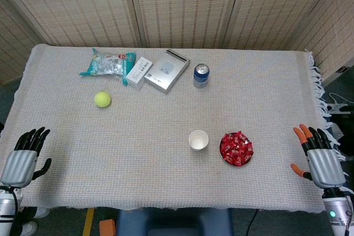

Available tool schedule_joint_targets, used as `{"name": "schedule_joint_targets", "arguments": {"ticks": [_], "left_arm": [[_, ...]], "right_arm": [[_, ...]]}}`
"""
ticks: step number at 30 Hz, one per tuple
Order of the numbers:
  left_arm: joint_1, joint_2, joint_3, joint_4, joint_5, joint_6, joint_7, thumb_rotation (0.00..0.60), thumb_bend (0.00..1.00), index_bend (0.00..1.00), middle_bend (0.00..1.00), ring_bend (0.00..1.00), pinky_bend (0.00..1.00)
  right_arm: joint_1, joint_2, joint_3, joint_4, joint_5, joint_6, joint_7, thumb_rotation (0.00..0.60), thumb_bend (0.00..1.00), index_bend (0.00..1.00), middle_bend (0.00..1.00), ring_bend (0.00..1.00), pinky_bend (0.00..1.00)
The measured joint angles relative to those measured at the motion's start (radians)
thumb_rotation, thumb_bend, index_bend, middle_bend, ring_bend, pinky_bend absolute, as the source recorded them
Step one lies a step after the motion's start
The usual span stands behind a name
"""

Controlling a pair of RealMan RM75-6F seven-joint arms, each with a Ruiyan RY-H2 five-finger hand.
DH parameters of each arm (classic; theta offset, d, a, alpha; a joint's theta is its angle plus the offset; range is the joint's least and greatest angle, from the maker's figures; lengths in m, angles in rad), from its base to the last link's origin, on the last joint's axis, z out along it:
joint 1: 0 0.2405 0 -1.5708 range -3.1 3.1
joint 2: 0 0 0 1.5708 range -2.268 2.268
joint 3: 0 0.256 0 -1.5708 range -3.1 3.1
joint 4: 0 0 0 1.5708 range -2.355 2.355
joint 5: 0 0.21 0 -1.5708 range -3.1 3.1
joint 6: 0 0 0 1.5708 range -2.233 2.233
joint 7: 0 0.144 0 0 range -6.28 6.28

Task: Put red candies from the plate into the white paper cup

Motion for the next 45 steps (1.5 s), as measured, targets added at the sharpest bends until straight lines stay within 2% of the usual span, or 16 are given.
{"name": "schedule_joint_targets", "arguments": {"ticks": [7, 12, 14, 15, 16, 19, 23, 26, 32, 35, 40, 45], "left_arm": [[-0.006, 0.001, 0.004, -0.005, -0.01, -0.019, -0.008, 0.6, 0.39, 0.0, 0.0, 0.0, 0.08], [-0.009, 0.006, 0.002, 0.003, -0.008, -0.019, -0.042, 0.6, 0.39, 0.0, 0.0, 0.0, 0.08], [-0.011, 0.009, -0.001, 0.004, -0.017, -0.028, -0.05, 0.6, 0.39, 0.0, 0.0, 0.0, 0.08], [-0.012, 0.012, -0.002, 0.004, -0.02, -0.032, -0.054, 0.6, 0.39, 0.0, 0.0, 0.0, 0.08], [-0.013, 0.015, -0.002, 0.002, -0.022, -0.034, -0.061, 0.6, 0.39, 0.0, 0.0, 0.0, 0.08], [-0.014, 0.021, -0.004, 0.001, -0.027, -0.037, -0.072, 0.6, 0.39, 0.0, 0.0, 0.0, 0.08], [-0.015, 0.024, -0.004, 0.001, -0.036, -0.048, -0.08, 0.6, 0.39, 0.0, 0.0, 0.0, 0.09], [-0.016, 0.027, -0.003, 0.0, -0.041, -0.054, -0.087, 0.6, 0.39, 0.0, 0.0, 0.0, 0.09], [-0.018, 0.026, -0.002, -0.002, -0.048, -0.062, -0.081, 0.6, 0.39, 0.0, 0.0, 0.0, 0.09], [-0.019, 0.024, -0.002, -0.003, -0.051, -0.064, -0.074, 0.6, 0.39, 0.0, 0.0, 0.0, 0.09], [-0.021, 0.022, -0.002, -0.004, -0.056, -0.068, -0.066, 0.6, 0.39, 0.0, 0.0, 0.0, 0.09], [-0.021, 0.022, -0.002, -0.005, -0.059, -0.068, -0.064, 0.6, 0.39, 0.0, 0.0, 0.0, 0.09]], "right_arm": [[0.014, -0.015, -0.012, 0.01, -0.038, -0.015, -0.004, 0.6, 0.09, 0.0, 0.0, 0.0, 0.0], [0.07, -0.043, -0.024, 0.031, -0.094, -0.083, -0.013, 0.6, 0.09, 0.0, 0.0, 0.0, 0.01], [0.096, -0.053, -0.022, 0.029, -0.106, -0.113, -0.053, 0.6, 0.09, 0.0, 0.0, 0.0, 0.08], [0.108, -0.057, -0.02, 0.026, -0.11, -0.126, -0.079, 0.6, 0.09, 0.0, 0.0, 0.02, 0.19], [0.121, -0.06, -0.018, 0.022, -0.112, -0.142, -0.108, 0.6, 0.09, 0.0, 0.0, 0.08, 0.29], [0.168, -0.071, -0.012, -0.002, -0.11, -0.218, -0.228, 0.6, 0.09, 0.0, 0.0, 0.26, 0.52], [0.237, -0.095, 0.003, -0.041, -0.054, -0.354, -0.407, 0.6, 0.09, 0.0, 0.0, 0.36, 0.67], [0.275, -0.123, 0.014, -0.058, 0.021, -0.417, -0.497, 0.6, 0.09, 0.0, 0.0, 0.4, 0.68], [0.326, -0.174, 0.022, -0.055, 0.149, -0.483, -0.599, 0.6, 0.09, 0.0, 0.0, 0.46, 0.72], [0.347, -0.193, 0.023, -0.046, 0.204, -0.501, -0.64, 0.6, 0.09, 0.01, 0.04, 0.49, 0.72], [0.373, -0.214, 0.019, -0.035, 0.266, -0.508, -0.694, 0.6, 0.09, 0.09, 0.08, 0.5, 0.73], [0.397, -0.237, 0.006, -0.023, 0.324, -0.509, -0.749, 0.6, 0.09, 0.11, 0.11, 0.52, 0.73]]}}
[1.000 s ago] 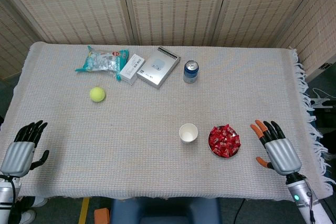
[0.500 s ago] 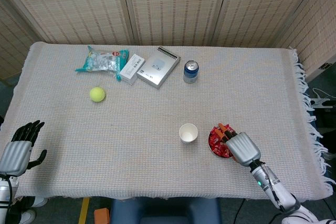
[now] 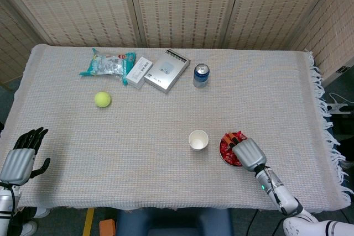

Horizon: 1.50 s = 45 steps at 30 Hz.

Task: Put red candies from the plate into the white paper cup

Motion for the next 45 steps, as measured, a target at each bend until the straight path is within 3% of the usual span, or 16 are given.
{"name": "schedule_joint_targets", "arguments": {"ticks": [7, 13, 21, 28, 45], "left_arm": [[-0.001, 0.0, 0.0, 0.001, -0.004, -0.004, -0.002, 0.6, 0.39, 0.0, 0.0, 0.0, 0.09], [-0.002, 0.001, -0.001, 0.001, -0.005, -0.003, -0.005, 0.6, 0.39, 0.0, 0.0, 0.0, 0.09], [-0.001, 0.003, 0.0, -0.001, -0.007, -0.003, -0.002, 0.6, 0.39, 0.0, 0.0, 0.0, 0.09], [-0.003, 0.005, 0.0, -0.005, -0.013, -0.01, 0.006, 0.6, 0.4, 0.0, 0.0, 0.0, 0.09], [-0.003, 0.008, 0.001, -0.008, -0.014, -0.011, 0.006, 0.6, 0.44, 0.0, 0.0, 0.0, 0.1]], "right_arm": [[0.03, -0.03, -0.026, 0.017, 0.06, 0.008, -0.047, 0.6, 0.09, 0.16, 0.14, 0.53, 0.75], [0.041, -0.048, -0.043, 0.03, 0.064, 0.034, -0.057, 0.6, 0.11, 0.27, 0.25, 0.58, 0.81], [0.051, -0.059, -0.064, 0.034, 0.076, 0.064, -0.076, 0.6, 0.13, 0.31, 0.27, 0.59, 0.82], [0.059, -0.068, -0.08, 0.042, 0.082, 0.084, -0.101, 0.6, 0.23, 0.34, 0.32, 0.61, 0.86], [0.08, -0.106, -0.095, 0.068, 0.106, 0.124, -0.156, 0.6, 0.36, 0.5, 0.45, 0.64, 0.91]]}}
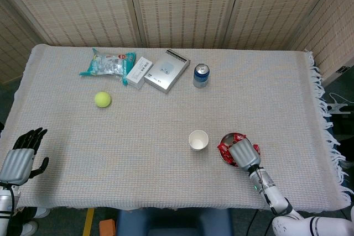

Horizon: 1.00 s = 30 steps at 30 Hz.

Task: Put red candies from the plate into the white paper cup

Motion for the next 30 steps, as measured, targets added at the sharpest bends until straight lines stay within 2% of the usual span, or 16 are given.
{"name": "schedule_joint_targets", "arguments": {"ticks": [10, 19, 30], "left_arm": [[0.0, 0.003, 0.0, -0.001, -0.001, 0.0, -0.004, 0.6, 0.44, 0.0, 0.0, 0.0, 0.1], [0.002, 0.004, -0.001, -0.002, -0.002, 0.003, -0.005, 0.6, 0.45, 0.0, 0.0, 0.0, 0.1], [0.003, 0.004, -0.002, -0.002, -0.003, 0.006, -0.006, 0.6, 0.45, 0.0, 0.0, 0.0, 0.1]], "right_arm": [[0.012, -0.037, 0.006, 0.034, 0.003, 0.02, -0.018, 0.6, 0.37, 0.66, 0.57, 0.68, 0.96], [0.012, -0.062, 0.01, 0.074, -0.036, 0.044, 0.017, 0.6, 0.39, 0.78, 0.68, 0.72, 1.0], [0.007, -0.049, 0.036, 0.072, -0.092, 0.08, 0.091, 0.6, 0.4, 0.87, 0.75, 0.75, 1.0]]}}
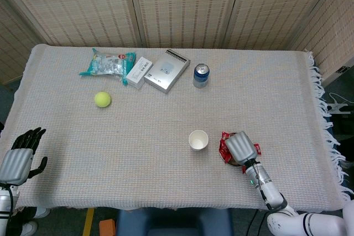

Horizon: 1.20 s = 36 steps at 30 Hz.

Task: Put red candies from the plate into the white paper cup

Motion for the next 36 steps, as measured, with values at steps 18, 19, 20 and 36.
{"name": "schedule_joint_targets", "arguments": {"ticks": [18, 19, 20, 36], "left_arm": [[-0.002, -0.004, 0.001, -0.001, -0.002, -0.006, 0.011, 0.6, 0.45, 0.0, 0.0, 0.0, 0.11], [-0.003, -0.005, 0.001, 0.0, -0.004, -0.007, 0.011, 0.6, 0.45, 0.0, 0.0, 0.0, 0.11], [-0.003, -0.005, 0.001, 0.0, -0.005, -0.008, 0.011, 0.6, 0.45, 0.0, 0.0, 0.0, 0.11], [-0.002, 0.01, 0.0, 0.0, -0.003, -0.013, -0.03, 0.6, 0.45, 0.0, 0.0, 0.0, 0.11]], "right_arm": [[0.021, 0.09, 0.083, -0.207, -0.051, 0.052, 0.029, 0.6, 0.4, 0.87, 0.75, 0.75, 1.0], [0.028, 0.09, 0.094, -0.221, -0.048, 0.053, 0.023, 0.6, 0.4, 0.87, 0.75, 0.75, 1.0], [0.036, 0.088, 0.109, -0.235, -0.041, 0.053, 0.011, 0.6, 0.4, 0.87, 0.75, 0.75, 1.0], [0.186, -0.066, 0.182, -0.263, 0.172, 0.063, -0.282, 0.6, 0.4, 0.87, 0.75, 0.75, 1.0]]}}
